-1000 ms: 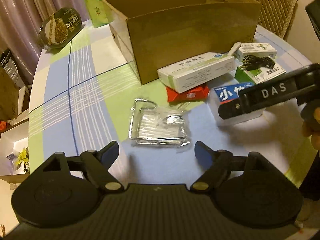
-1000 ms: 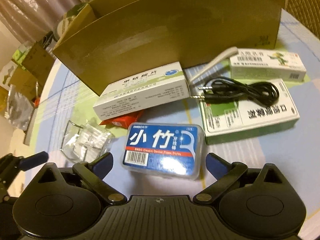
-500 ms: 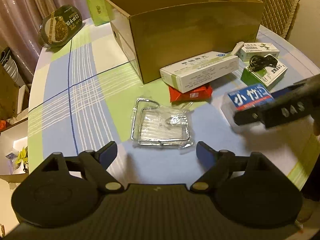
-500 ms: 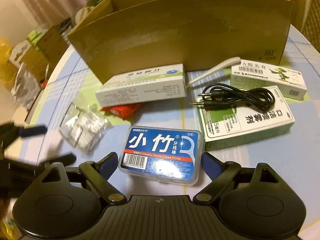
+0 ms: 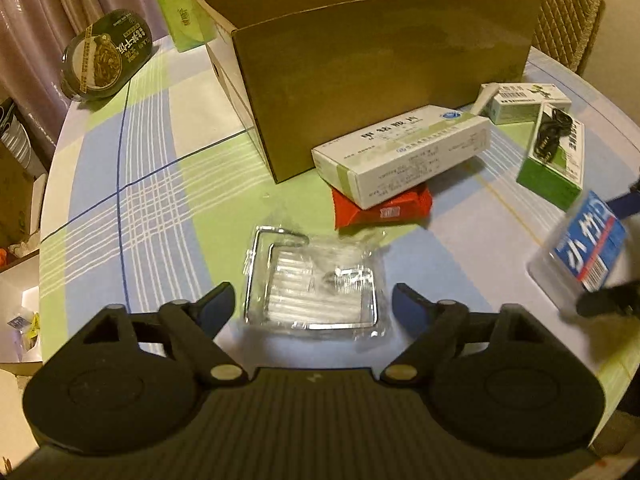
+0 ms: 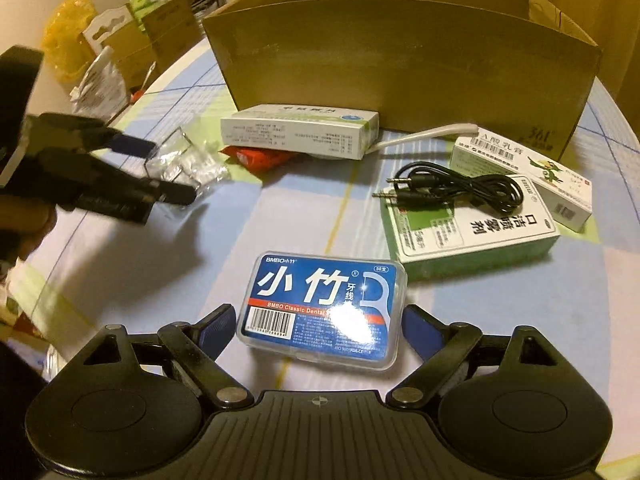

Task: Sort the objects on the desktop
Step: 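Reach left tool to clear-bagged metal rack while right tool reaches blue floss box, then close left tool on bagged metal rack while right tool grips blue floss box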

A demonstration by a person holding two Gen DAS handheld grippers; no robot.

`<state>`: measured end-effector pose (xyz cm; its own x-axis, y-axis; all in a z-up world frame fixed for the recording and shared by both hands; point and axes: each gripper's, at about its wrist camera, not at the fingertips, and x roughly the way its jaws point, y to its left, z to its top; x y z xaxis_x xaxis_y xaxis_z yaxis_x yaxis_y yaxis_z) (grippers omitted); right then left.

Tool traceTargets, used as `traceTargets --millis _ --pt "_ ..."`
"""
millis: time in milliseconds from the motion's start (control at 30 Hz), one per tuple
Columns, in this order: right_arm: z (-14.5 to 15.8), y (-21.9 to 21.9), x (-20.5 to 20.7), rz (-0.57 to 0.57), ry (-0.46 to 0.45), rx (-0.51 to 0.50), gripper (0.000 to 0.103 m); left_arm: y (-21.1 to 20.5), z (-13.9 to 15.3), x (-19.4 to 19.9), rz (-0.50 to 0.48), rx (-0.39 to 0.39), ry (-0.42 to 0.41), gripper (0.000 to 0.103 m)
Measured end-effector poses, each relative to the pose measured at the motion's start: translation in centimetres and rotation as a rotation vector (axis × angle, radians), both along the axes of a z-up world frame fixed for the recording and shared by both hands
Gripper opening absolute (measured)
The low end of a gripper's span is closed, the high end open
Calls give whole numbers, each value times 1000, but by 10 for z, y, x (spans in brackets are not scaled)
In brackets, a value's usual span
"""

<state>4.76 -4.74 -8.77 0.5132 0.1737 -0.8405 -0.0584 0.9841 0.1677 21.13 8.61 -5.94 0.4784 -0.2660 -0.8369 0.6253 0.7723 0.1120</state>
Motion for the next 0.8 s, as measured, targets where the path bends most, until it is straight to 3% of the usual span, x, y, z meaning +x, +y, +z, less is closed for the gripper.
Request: traceTargets --millis 167,500,800 --pt "2 -7 -7 19 -6 -9 87 -7 1 1 3 4 5 65" --pt "4 -22 -28 104 -58 -89 87 -23 9 -70 -110 9 26 64" --pt "-6 -25 -37 49 -97 -99 93 -39 2 -84 -79 -17 12 66"
